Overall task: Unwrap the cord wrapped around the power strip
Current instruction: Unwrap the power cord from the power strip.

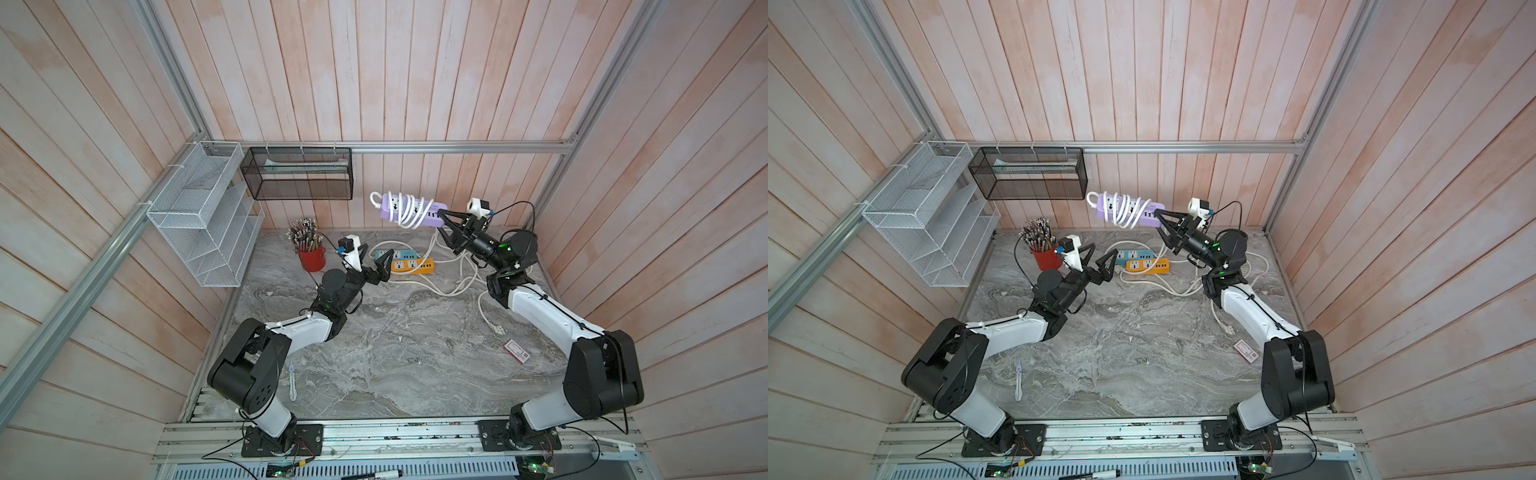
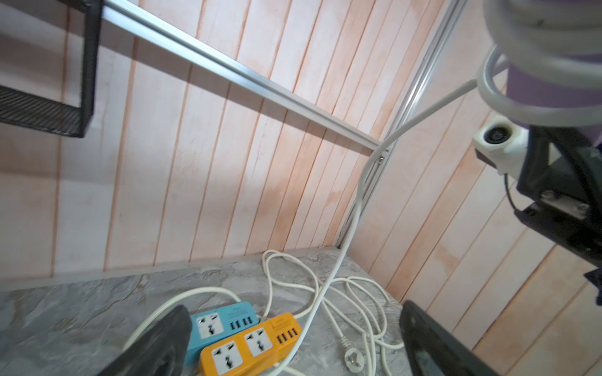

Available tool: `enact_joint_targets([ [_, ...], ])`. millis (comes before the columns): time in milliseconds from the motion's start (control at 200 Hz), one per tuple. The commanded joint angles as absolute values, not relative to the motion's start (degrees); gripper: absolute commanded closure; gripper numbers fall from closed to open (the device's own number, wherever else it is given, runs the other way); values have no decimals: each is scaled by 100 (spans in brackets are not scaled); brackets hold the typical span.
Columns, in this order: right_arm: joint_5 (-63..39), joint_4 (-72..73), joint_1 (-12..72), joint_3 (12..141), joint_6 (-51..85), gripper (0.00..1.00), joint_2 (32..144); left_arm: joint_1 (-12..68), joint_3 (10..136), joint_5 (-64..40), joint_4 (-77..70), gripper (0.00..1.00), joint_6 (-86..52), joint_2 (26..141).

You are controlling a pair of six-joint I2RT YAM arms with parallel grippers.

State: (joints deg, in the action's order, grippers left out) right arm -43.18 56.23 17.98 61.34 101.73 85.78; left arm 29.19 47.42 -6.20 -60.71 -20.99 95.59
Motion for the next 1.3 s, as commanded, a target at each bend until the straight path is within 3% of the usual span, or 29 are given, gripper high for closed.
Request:
enact_joint_targets([
  [0,-4070,6204,1997,6001,10389,77,8238,3025,5043,-745,-7153,0,-2076,9861],
  [560,-3769,6715,2537,5939,10905,76,8380,3577,6651,-317,-8200,0,-2375,11583],
  [1295,-3625,6983,2835,6234,11161,76,8832,3979,6869,-954,-7934,1,-2294,11895],
])
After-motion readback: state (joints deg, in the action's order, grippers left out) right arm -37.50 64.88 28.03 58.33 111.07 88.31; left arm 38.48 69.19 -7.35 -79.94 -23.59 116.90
